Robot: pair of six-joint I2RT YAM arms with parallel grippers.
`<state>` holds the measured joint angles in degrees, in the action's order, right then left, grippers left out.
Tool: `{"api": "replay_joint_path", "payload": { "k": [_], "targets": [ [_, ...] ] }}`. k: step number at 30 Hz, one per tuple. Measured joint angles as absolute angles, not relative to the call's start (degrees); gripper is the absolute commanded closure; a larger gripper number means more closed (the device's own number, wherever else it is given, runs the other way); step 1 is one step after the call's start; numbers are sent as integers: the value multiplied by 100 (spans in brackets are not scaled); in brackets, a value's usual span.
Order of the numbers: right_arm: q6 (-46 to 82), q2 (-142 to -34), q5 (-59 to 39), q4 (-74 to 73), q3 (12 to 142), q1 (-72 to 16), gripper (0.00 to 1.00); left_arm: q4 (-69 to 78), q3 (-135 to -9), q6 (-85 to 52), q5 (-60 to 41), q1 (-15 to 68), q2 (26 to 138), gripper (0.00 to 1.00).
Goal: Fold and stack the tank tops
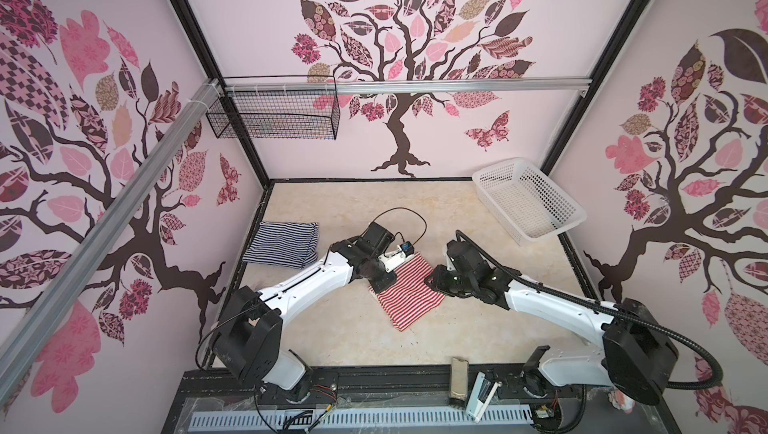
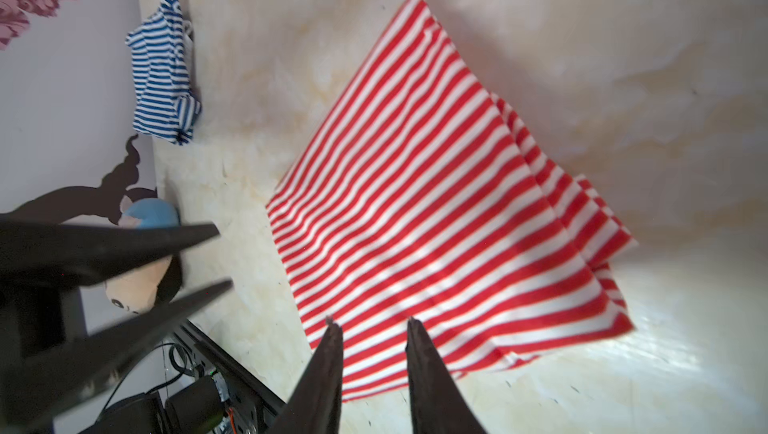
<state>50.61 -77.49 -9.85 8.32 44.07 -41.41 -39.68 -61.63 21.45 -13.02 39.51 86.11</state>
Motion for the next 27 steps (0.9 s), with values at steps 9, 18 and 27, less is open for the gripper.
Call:
{"api": "replay_joint_path", "payload": {
  "k": [9, 18, 27],
  "targets": [
    [5061, -9553, -1284, 193, 4630, -3850, 75, -4064, -5782, 2285, -2104, 4362, 8943, 67],
    [5216, -9389, -1260, -246, 4276, -3795, 76, -3994, -5605, 2366, -1608, 4560, 9504, 68],
    [5942, -7199, -908, 340, 2598, -3828, 74, -3938, -5522, 2541, -1160, 4825, 9682, 69]
  ]
}}
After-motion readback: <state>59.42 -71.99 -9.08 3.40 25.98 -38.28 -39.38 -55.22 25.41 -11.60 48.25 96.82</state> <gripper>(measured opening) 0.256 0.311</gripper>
